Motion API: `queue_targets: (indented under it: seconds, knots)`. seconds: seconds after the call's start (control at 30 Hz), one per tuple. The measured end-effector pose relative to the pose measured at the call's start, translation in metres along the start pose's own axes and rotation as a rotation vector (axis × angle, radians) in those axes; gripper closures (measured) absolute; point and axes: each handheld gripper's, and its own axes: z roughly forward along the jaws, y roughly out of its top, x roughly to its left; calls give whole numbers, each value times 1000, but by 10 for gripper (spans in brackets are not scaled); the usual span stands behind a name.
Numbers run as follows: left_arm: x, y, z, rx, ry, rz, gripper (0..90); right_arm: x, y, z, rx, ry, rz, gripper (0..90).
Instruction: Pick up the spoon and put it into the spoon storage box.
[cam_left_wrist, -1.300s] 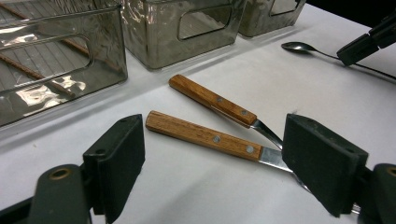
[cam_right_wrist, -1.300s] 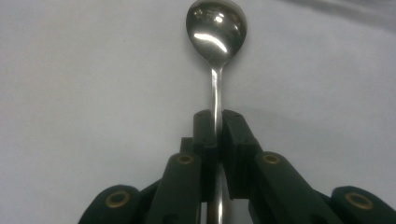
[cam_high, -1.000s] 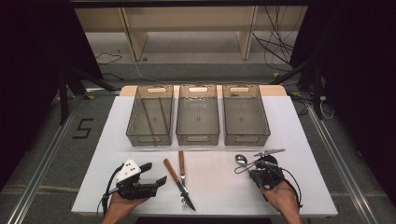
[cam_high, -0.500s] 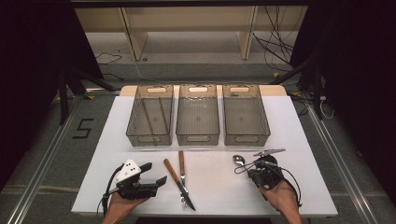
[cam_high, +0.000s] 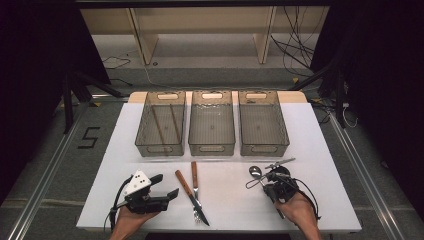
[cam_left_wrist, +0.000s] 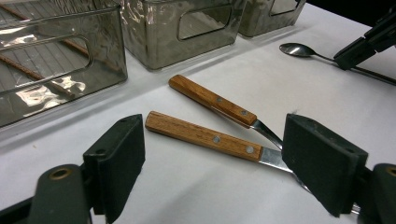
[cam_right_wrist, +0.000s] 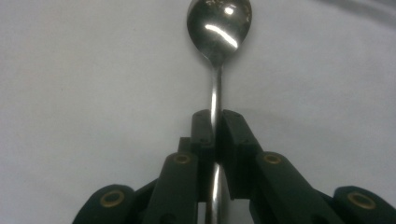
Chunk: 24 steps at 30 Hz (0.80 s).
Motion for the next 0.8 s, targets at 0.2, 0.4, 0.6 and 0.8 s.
queue_targets:
  seconds: [0.2,0.4,0.6,0.8]
  knots:
    - [0,0,0,0,4,-1,216,2,-1,-6,-29,52,-9,900]
    - [0,0,0,1,3,0,216,2,-1,-5,-19,16,-17,900]
    - [0,0,0,2,6,0,216,3,0,-10,-44,30,-19,900]
    - [0,0,0,-4,9,-7,217,6,9,-30,-127,58,-40,900]
